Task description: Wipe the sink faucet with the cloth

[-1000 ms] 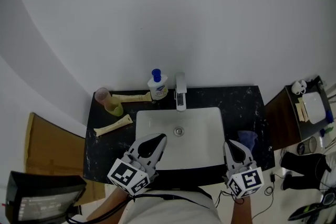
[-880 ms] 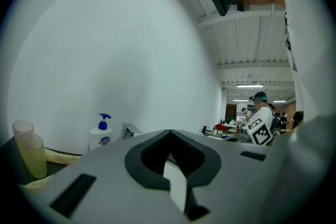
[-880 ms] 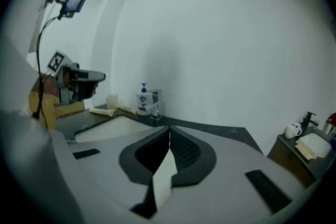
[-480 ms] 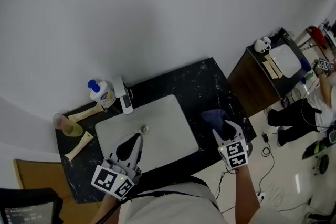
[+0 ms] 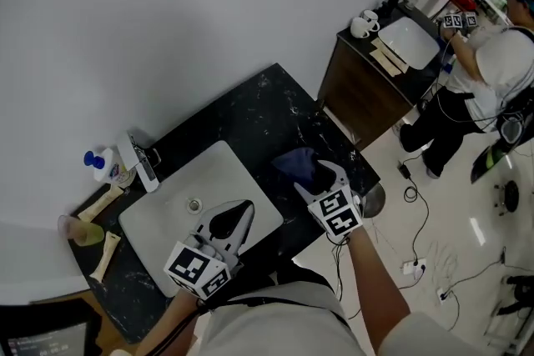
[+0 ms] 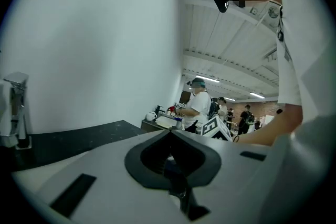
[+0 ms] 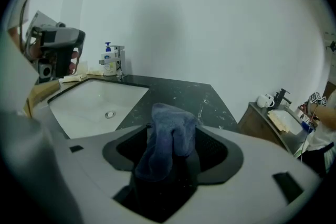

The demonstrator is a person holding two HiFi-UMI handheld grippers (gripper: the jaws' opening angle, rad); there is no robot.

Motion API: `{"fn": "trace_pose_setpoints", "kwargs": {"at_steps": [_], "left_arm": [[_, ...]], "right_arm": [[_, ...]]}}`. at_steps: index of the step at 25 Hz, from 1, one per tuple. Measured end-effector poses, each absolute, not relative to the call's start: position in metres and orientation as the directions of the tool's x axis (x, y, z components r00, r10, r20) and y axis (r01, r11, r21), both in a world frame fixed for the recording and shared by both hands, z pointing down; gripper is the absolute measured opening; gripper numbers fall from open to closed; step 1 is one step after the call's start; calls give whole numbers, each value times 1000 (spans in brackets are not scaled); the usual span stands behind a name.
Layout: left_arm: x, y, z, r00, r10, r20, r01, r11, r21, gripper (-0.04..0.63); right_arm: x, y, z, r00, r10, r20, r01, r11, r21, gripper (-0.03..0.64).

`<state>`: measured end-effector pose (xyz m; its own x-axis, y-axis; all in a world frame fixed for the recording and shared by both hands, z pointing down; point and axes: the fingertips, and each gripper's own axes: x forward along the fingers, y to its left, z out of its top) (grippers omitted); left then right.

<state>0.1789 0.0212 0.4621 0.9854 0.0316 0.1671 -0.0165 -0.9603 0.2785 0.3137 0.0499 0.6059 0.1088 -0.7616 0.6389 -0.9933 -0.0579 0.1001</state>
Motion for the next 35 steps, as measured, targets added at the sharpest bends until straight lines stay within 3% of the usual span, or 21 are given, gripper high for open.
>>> {"fn": "trace_pose_setpoints", "kwargs": {"at_steps": [6, 15, 16, 17, 18, 23, 29, 35], "left_arm": [[215, 64, 483, 966, 192, 173, 141, -953, 267, 2], [207, 58, 480, 971, 167, 170, 116, -955, 274, 2], [204, 56, 479, 973, 160, 168, 110, -956, 273, 2], [202, 53, 478, 974, 154, 166, 105, -957, 272, 2], [200, 50, 477, 976, 147, 163, 100, -958, 271, 2], [191, 39, 475, 981, 107, 160, 62, -963, 261, 2], [150, 2, 467, 985, -34, 171, -76, -966, 246, 2], [56, -73, 454, 919, -358, 167, -385, -906, 175, 2]], "right_arm": [[319, 41, 612, 114, -758, 642, -993, -79, 84, 273], [328, 25, 632, 88, -695, 714, -996, -78, 47, 272], [328, 25, 634, 90, -684, 724, -996, -76, 52, 256], [329, 24, 634, 94, -677, 730, -995, -77, 56, 159], [330, 23, 634, 95, -672, 734, -995, -77, 58, 135], [322, 12, 610, 61, -718, 694, -998, -45, 41, 121], [244, -44, 536, -143, -830, 539, -988, 155, -23, 121], [139, -143, 451, -424, -834, 354, -886, 462, 28, 121]]}}
